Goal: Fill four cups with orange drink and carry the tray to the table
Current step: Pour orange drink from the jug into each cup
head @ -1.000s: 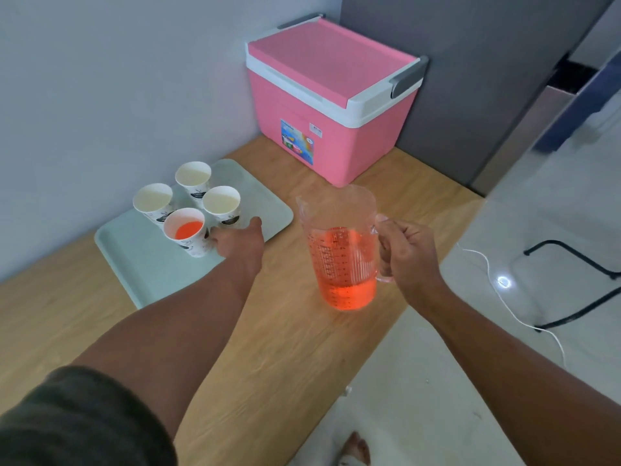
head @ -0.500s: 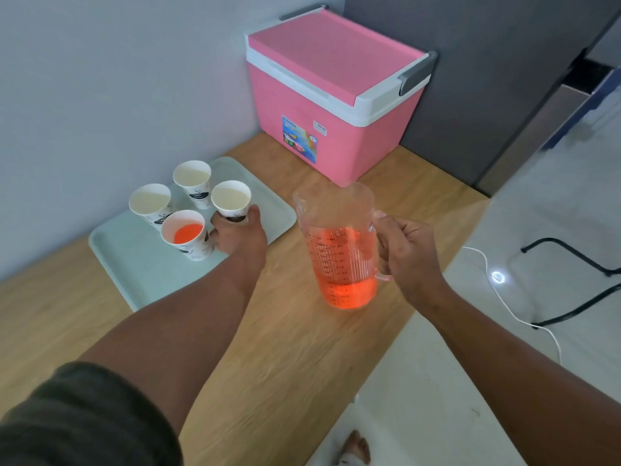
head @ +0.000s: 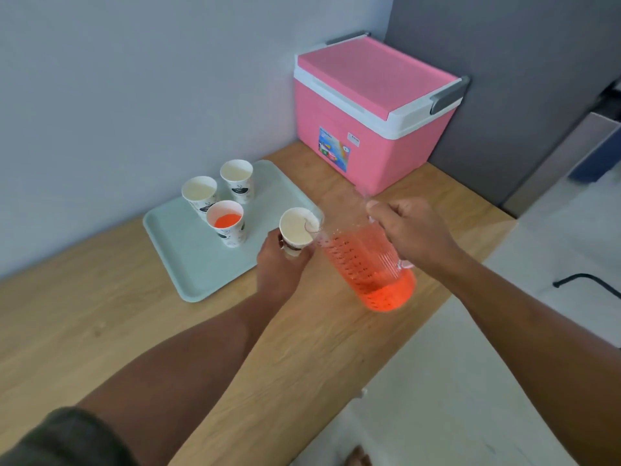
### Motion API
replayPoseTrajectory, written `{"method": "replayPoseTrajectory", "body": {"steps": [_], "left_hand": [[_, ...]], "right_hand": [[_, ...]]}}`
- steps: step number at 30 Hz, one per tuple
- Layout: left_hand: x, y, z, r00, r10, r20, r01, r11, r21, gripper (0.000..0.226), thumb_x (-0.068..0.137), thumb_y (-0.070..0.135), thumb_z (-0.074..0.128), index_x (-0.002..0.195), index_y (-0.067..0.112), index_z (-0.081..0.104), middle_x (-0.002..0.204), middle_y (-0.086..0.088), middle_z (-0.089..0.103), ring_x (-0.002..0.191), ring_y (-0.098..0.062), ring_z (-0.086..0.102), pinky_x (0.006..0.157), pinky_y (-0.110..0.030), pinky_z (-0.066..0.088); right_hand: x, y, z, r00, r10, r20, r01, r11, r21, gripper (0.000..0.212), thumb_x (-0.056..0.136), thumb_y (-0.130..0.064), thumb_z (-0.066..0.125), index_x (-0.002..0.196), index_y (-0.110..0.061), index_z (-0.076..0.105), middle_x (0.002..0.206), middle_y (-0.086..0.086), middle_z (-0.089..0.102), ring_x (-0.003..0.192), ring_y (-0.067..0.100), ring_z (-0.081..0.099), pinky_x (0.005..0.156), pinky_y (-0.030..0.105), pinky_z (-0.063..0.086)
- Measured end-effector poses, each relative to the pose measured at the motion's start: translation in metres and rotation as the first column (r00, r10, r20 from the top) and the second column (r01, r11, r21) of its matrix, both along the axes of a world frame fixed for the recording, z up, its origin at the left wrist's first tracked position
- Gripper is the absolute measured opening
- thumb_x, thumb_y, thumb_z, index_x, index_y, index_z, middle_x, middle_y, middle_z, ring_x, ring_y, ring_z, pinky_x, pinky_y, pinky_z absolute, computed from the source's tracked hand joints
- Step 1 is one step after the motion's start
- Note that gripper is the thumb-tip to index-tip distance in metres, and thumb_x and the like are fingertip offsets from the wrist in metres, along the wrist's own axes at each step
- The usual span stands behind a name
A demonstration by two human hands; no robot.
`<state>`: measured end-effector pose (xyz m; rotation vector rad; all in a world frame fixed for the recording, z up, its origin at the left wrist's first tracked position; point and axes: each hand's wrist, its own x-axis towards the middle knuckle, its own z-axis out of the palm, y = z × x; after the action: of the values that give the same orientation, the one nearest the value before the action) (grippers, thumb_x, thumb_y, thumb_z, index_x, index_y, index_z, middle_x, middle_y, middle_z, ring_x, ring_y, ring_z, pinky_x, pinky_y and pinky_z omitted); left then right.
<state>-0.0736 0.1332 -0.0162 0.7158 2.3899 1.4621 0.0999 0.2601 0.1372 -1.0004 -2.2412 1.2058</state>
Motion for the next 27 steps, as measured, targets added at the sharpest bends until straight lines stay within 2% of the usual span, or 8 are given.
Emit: {"method": "replayPoseTrajectory", "body": {"steps": [3,7,13,24,27], "left_hand": [[0.007,-0.014,0.001,0.999,-0.023,-0.028,0.023,0.999,-0.023,0.064,0.073,0.051,0.083,0.12,0.017,0.059,0.108,0.005,0.067,0.097,-0.014,0.062,0.083,-0.032,0.051],[0.014,-0.033,-0.002,0.999,-0.032,-0.002,0.032,0.998,-0.062,0.069,0.068,0.059,0.082,0.118,0.02,0.057,0.107,0.007,0.068,0.097,-0.014,0.065,0.083,-0.039,0.056],[0.02,-0.062,-0.004,1.0,-0.027,0.016,0.028,0.994,-0.105,0.068,0.073,0.055,0.082,0.127,0.024,0.056,0.111,0.009,0.067,0.101,-0.013,0.063,0.084,-0.036,0.055],[0.018,-0.094,-0.005,0.999,-0.02,-0.038,0.015,0.992,-0.126,0.074,0.065,0.069,0.076,0.122,0.027,0.058,0.107,0.01,0.07,0.097,-0.011,0.066,0.082,-0.038,0.057],[0.017,-0.094,-0.005,0.999,-0.028,-0.027,0.024,0.991,-0.133,0.067,0.068,0.058,0.082,0.122,0.027,0.058,0.108,0.011,0.07,0.098,-0.011,0.065,0.083,-0.036,0.057]], "right_hand": [[-0.004,-0.006,0.007,0.995,0.049,0.092,-0.054,0.997,0.055,0.059,0.093,-0.047,0.061,0.063,-0.001,0.043,0.054,-0.003,0.038,0.049,0.014,0.037,0.052,0.036,0.035],[-0.007,-0.02,0.016,0.97,0.116,0.213,-0.137,0.987,0.087,0.054,0.094,-0.054,0.059,0.057,-0.018,0.043,0.048,-0.011,0.036,0.046,0.011,0.035,0.053,0.032,0.032],[-0.021,-0.04,0.023,0.932,0.145,0.333,-0.214,0.96,0.181,0.053,0.097,-0.043,0.059,0.055,-0.016,0.041,0.052,-0.004,0.043,0.051,0.016,0.041,0.052,0.034,0.03],[-0.029,-0.057,0.019,0.905,0.187,0.382,-0.277,0.941,0.195,0.061,0.101,-0.049,0.055,0.053,-0.015,0.038,0.051,-0.002,0.041,0.051,0.019,0.04,0.054,0.035,0.03],[-0.027,-0.056,0.022,0.899,0.182,0.397,-0.278,0.94,0.199,0.058,0.101,-0.048,0.055,0.056,-0.016,0.038,0.054,0.0,0.042,0.054,0.02,0.042,0.054,0.036,0.03]]}}
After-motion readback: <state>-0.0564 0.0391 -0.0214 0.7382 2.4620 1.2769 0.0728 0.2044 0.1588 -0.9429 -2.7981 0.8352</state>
